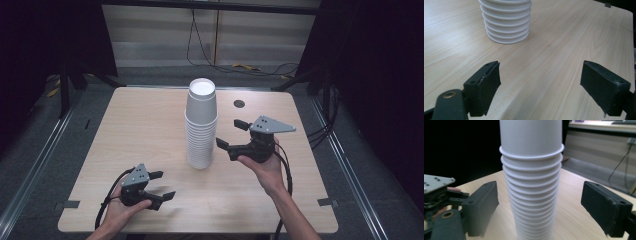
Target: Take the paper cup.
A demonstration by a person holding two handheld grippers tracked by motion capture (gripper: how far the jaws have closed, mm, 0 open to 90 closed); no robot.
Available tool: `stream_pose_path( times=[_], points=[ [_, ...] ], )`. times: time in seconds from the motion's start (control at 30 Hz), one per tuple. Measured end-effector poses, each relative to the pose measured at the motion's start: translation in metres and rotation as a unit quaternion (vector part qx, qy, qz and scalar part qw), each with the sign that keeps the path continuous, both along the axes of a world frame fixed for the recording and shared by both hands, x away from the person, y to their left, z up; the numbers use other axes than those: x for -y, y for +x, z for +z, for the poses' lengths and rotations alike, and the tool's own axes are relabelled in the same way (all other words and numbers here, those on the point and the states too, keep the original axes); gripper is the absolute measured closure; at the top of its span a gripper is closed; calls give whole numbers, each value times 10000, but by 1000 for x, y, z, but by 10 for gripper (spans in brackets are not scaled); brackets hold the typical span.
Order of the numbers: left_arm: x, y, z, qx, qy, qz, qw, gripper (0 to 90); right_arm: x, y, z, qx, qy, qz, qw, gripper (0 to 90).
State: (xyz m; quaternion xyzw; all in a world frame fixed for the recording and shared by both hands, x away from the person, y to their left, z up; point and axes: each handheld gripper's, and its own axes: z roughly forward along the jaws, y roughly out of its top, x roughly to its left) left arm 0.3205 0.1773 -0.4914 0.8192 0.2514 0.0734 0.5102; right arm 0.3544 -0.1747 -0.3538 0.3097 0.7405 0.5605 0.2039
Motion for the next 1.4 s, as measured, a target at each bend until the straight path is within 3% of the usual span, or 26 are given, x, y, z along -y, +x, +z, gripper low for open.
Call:
stream_pose_path(
  times=[0.07, 0.53, 0.73, 1.0, 1.2, 1.4],
  points=[
    [0, 0, 0, 10, 2, -1, 10000, 159, -4, 1, 3, -82, 20, 85, 9999, 140],
    [1, -1, 0, 20, -5, -26, 10000, 160, -17, 16, 35, 95, 27, 306, 9995, 145],
    [1, 0, 0, 25, 7, -46, 10000, 160, -16, 21, 55, 210, 95, 360, 9991, 135],
    [1, 0, 0, 24, 30, -66, 10000, 159, -19, 31, 79, 180, 74, 497, 9986, 133],
    [1, -1, 0, 29, 24, -73, 10000, 159, -26, 41, 88, 190, 5, 497, 9986, 133],
    [2, 0, -1, -3, 21, -104, 9999, 160, -40, 51, 89, 16, -161, 589, 9981, 133]
  ],
)
